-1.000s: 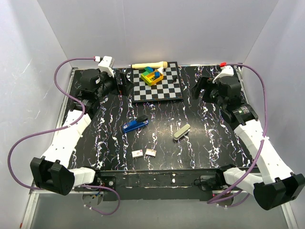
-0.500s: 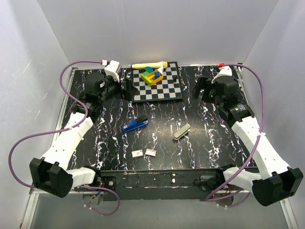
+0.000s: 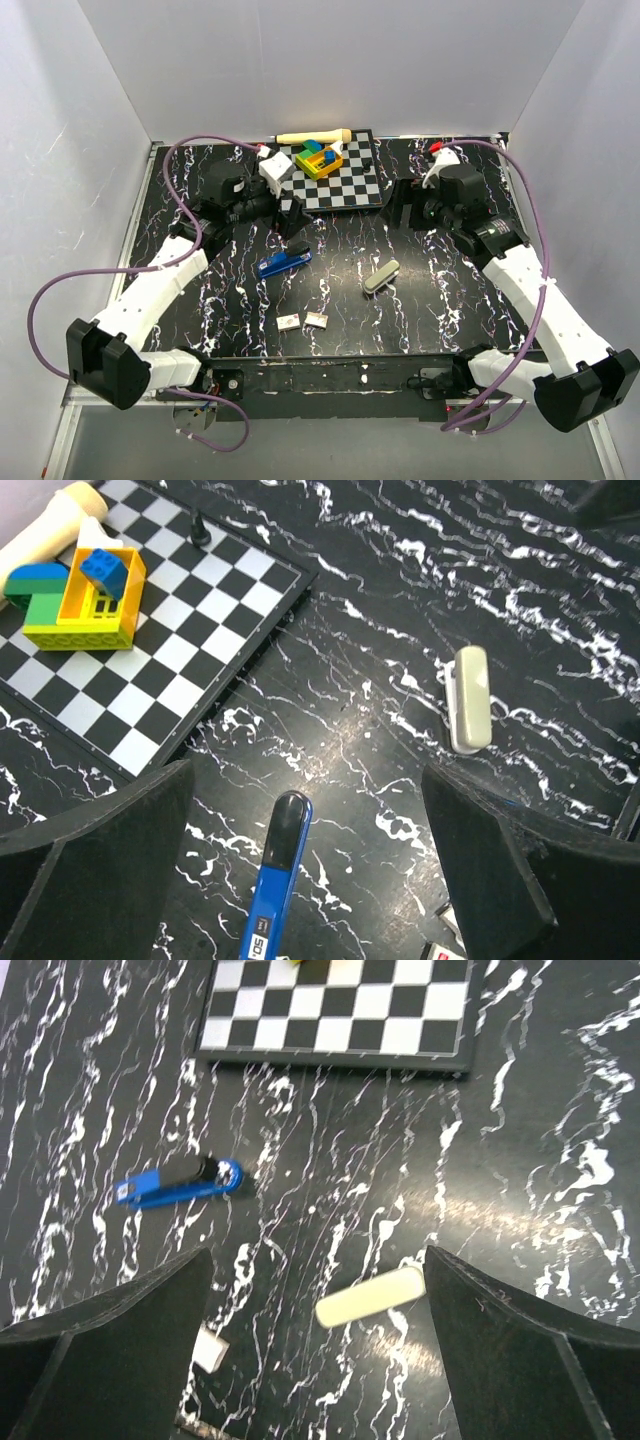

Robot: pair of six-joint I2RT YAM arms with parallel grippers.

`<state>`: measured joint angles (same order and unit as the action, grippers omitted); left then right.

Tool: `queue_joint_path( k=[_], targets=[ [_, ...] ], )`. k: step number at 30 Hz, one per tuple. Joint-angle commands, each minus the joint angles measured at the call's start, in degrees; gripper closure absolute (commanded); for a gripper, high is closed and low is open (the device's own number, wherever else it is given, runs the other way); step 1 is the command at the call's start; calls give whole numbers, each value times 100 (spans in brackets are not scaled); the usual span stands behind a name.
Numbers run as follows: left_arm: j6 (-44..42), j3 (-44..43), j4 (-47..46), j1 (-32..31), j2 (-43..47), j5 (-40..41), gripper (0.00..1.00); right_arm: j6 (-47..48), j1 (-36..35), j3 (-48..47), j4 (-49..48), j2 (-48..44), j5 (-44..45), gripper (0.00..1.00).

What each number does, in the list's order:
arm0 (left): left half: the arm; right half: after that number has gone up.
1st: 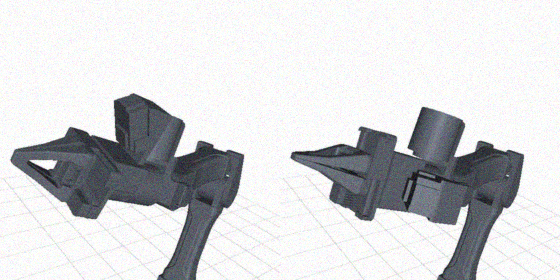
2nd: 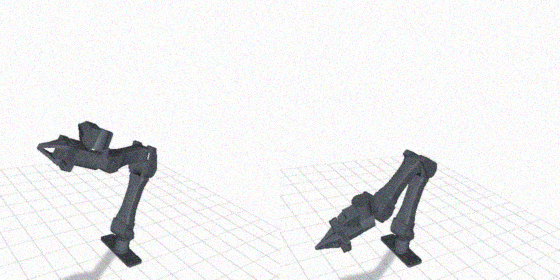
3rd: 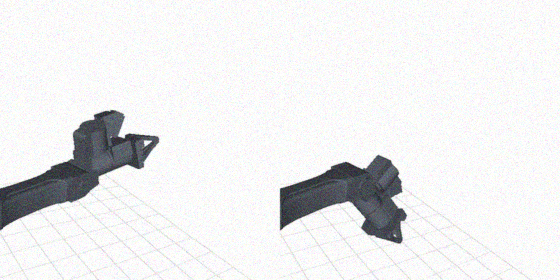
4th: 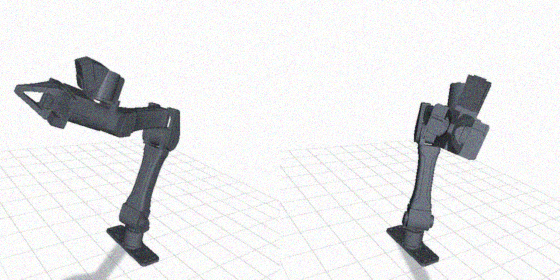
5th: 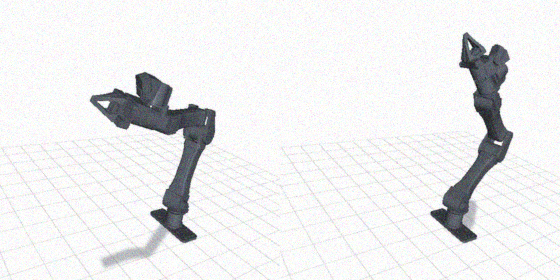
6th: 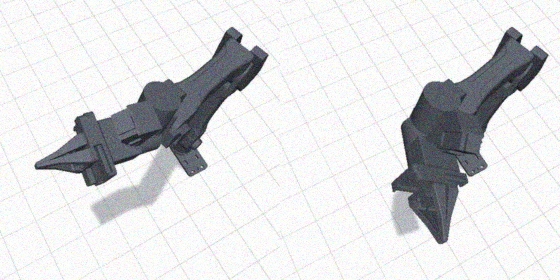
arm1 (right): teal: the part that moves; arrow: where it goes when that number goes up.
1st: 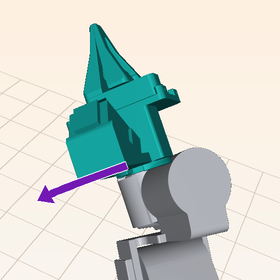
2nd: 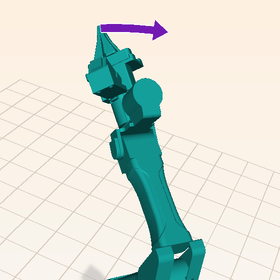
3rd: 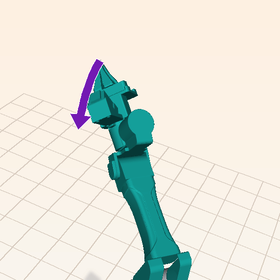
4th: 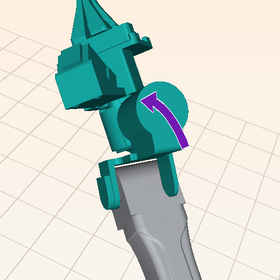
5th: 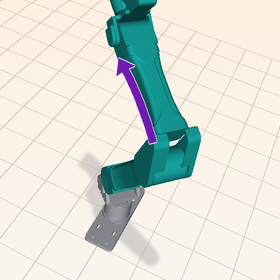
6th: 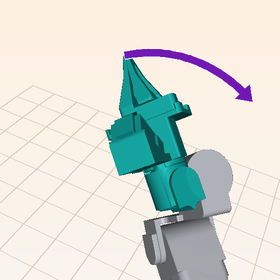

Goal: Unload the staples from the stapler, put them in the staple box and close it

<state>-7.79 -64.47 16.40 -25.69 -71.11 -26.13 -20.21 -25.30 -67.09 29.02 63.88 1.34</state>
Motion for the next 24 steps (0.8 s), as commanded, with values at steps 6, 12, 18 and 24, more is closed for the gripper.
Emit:
queue_joint_path(
  k=[6,12,18,24],
  targets=[
    [-943,356,188,-550,-307,730,2,131,-370,222,157,-51,-1259,7],
    [-1154,505,486,-577,-491,1101,2,43,-564,591,140,-200,-1312,8],
    [-1374,541,548,-569,-1000,1233,2,-18,-643,838,43,-341,-1382,8],
    [-1471,303,645,-577,-1738,1189,2,8,-660,881,61,-446,-1444,8]
  ],
)
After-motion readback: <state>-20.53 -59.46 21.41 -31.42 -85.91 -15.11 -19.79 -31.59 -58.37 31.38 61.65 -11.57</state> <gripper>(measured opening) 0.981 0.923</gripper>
